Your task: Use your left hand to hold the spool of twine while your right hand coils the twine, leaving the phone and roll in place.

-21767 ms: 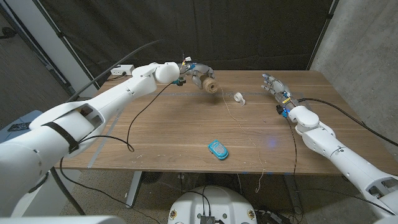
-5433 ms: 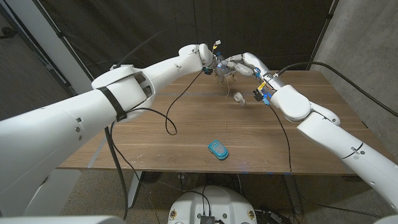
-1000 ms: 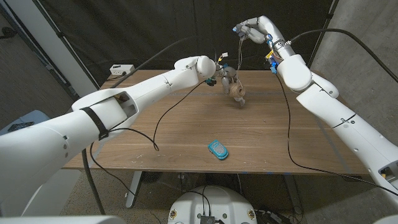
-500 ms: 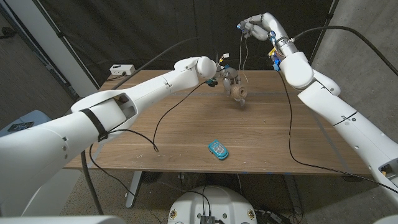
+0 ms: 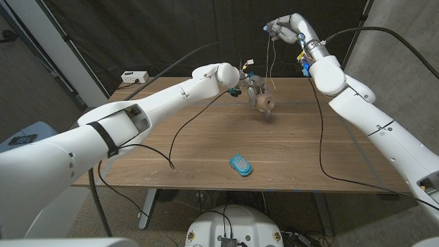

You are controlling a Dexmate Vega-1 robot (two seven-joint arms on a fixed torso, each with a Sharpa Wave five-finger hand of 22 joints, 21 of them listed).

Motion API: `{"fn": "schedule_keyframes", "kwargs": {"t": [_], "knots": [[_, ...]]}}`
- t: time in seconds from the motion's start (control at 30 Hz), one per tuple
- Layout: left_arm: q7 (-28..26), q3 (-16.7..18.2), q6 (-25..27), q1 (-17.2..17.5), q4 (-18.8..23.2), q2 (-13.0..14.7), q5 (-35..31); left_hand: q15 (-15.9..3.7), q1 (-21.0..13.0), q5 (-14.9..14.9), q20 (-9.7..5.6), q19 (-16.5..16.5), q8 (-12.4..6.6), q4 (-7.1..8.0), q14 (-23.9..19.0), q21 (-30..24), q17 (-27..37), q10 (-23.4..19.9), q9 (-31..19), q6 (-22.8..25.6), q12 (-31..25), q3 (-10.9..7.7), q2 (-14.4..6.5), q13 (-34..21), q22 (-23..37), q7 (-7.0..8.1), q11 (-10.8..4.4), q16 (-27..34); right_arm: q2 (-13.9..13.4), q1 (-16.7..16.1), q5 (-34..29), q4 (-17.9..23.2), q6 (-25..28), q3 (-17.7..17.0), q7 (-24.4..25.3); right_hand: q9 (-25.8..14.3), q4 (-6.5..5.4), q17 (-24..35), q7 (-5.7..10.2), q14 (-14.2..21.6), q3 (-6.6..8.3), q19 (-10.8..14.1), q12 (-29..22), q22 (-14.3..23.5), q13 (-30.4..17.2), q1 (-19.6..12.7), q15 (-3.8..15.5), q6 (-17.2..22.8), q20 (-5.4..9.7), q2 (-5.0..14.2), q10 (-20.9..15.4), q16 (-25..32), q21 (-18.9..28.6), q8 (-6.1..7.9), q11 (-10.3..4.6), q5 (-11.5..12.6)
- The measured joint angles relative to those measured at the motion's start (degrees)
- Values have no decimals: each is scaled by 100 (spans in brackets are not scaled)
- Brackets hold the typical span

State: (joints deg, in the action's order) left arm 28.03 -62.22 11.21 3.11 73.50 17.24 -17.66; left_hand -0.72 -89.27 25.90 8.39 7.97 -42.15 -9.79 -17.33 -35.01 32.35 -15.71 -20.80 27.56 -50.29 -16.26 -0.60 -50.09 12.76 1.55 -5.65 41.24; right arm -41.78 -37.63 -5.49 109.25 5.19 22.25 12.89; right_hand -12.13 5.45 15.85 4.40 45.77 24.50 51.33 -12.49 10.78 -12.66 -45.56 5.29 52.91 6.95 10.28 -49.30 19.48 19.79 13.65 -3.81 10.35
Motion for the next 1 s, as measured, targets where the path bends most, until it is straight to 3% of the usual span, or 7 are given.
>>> {"fn": "schedule_keyframes", "kwargs": {"t": [1.0], "knots": [[208, 302, -48, 311, 1014, 579, -14, 0, 0, -23, -32, -31, 0, 0, 0, -48, 0, -18, 0, 19, 0, 0, 0, 0, -27, 19, -18, 0, -127, 120, -136, -300, 395, 2, 166, 1, 0, -1, 0, -1, 0, -43, 21, 0, 1, 1, 0, 0, -19, -1, 0, -45, 0, -34, 0, 0]]}}
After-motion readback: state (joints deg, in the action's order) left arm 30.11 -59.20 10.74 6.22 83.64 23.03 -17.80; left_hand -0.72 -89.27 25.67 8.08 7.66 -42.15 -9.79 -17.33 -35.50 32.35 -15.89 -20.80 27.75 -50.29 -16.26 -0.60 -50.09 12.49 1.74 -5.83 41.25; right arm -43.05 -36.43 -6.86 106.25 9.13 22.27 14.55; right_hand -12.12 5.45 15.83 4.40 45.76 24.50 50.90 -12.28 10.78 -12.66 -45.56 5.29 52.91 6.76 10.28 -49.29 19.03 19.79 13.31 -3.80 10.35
